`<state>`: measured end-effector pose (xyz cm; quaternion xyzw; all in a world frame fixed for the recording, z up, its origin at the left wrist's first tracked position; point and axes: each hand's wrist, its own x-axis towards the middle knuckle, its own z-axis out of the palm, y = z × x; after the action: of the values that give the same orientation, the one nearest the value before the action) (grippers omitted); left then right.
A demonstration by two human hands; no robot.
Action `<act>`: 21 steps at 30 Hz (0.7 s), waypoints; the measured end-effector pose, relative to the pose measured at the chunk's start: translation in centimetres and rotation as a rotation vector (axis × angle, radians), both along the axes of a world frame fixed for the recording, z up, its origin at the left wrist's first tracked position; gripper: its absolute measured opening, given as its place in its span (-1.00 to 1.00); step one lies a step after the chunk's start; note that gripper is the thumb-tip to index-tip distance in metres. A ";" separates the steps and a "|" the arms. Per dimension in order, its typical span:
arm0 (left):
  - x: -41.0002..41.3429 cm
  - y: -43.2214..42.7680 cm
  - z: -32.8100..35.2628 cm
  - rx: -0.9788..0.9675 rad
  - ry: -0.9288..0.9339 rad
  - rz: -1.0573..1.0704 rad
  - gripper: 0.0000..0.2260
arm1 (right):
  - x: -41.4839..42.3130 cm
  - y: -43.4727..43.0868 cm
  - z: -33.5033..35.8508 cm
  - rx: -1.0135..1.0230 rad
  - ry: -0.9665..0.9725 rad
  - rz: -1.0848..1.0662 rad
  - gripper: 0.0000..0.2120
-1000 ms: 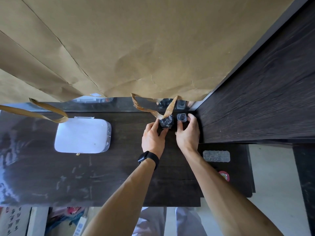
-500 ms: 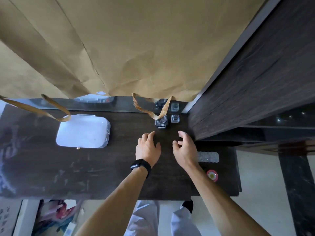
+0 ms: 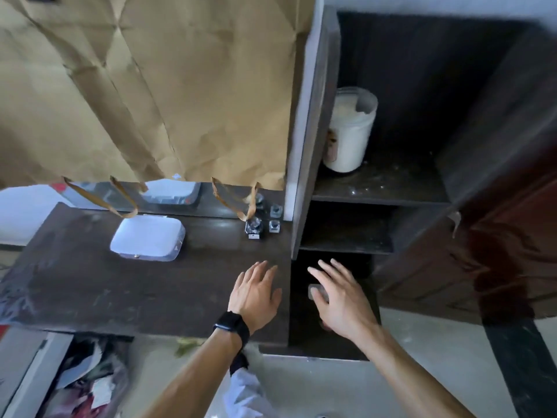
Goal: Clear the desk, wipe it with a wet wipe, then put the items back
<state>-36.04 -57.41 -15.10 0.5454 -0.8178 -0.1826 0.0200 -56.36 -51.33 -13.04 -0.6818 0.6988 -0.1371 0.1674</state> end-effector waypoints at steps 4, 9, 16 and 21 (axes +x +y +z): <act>-4.0 1.3 4.4 -0.337 0.191 -0.085 -0.49 | -4.1 1.5 5.0 -0.241 0.016 -0.052 -0.54; -9.2 0.1 10.7 -0.488 0.190 -0.147 -0.36 | -8.9 0.6 10.9 -0.321 0.084 -0.128 -0.39; -11.9 -1.8 12.8 -0.294 -0.006 -0.040 -0.33 | -11.2 -1.4 12.3 0.030 0.247 -0.164 -0.28; -11.9 -1.1 12.6 -0.276 0.027 0.003 -0.39 | -10.7 -0.7 11.8 0.016 0.278 -0.167 -0.28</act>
<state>-47.95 -58.53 -2.48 0.5362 -0.8340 -0.0757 0.1058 -67.08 -52.06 -1.24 -0.6325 0.7704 -0.0492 0.0624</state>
